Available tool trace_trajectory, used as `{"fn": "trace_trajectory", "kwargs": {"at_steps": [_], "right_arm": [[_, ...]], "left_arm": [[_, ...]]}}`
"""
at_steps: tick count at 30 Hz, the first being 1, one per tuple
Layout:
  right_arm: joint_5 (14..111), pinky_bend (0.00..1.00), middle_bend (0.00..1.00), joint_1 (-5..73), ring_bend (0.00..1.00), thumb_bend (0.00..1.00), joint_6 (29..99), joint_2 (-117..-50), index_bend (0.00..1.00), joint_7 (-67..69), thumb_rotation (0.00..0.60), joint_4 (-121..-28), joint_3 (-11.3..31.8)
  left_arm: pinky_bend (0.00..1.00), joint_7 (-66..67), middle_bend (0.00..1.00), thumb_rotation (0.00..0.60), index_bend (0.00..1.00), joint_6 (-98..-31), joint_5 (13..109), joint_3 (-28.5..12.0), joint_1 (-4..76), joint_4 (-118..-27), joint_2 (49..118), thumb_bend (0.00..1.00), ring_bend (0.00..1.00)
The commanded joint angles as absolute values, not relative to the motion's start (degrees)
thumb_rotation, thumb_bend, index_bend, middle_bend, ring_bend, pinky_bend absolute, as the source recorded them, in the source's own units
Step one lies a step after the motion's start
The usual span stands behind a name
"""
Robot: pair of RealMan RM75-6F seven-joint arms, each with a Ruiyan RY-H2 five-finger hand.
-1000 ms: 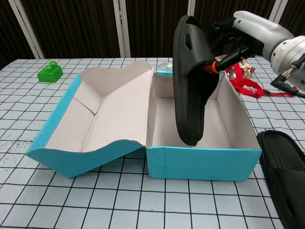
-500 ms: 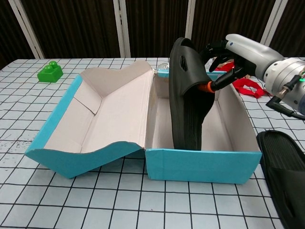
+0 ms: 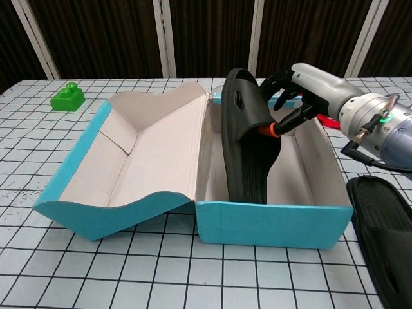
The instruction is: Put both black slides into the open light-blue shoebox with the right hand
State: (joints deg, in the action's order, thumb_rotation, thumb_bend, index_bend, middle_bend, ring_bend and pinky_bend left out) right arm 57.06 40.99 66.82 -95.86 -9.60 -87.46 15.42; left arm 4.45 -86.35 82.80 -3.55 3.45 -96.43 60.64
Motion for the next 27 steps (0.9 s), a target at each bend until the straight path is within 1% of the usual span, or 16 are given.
{"fn": "trace_trajectory", "kwargs": {"at_steps": [1, 16, 27], "right_arm": [[56.58, 0.15, 0.52, 41.49, 0.33, 0.40, 65.44, -97.05, 0.50, -9.22, 0.600, -85.95, 15.86], [55.02, 0.15, 0.52, 43.40, 0.33, 0.40, 60.87, -102.01, 0.51, -9.42, 0.600, -79.51, 17.13], [54.35, 0.14, 0.53, 43.61, 0.33, 0.41, 58.20, -103.43, 0.51, -10.94, 0.600, -76.67, 16.14]], "left_arm": [[0.00, 4.40, 0.00, 0.600, 0.10, -86.38, 82.85, -3.54, 3.43, -96.40, 60.64, 0.17, 0.00], [0.00, 4.93, 0.00, 0.600, 0.10, -86.16, 82.87, -3.40, 3.51, -96.46, 60.79, 0.17, 0.00], [0.00, 4.98, 0.00, 0.600, 0.10, -86.29, 82.95, -3.40, 3.47, -96.48, 60.80, 0.17, 0.00]]}}
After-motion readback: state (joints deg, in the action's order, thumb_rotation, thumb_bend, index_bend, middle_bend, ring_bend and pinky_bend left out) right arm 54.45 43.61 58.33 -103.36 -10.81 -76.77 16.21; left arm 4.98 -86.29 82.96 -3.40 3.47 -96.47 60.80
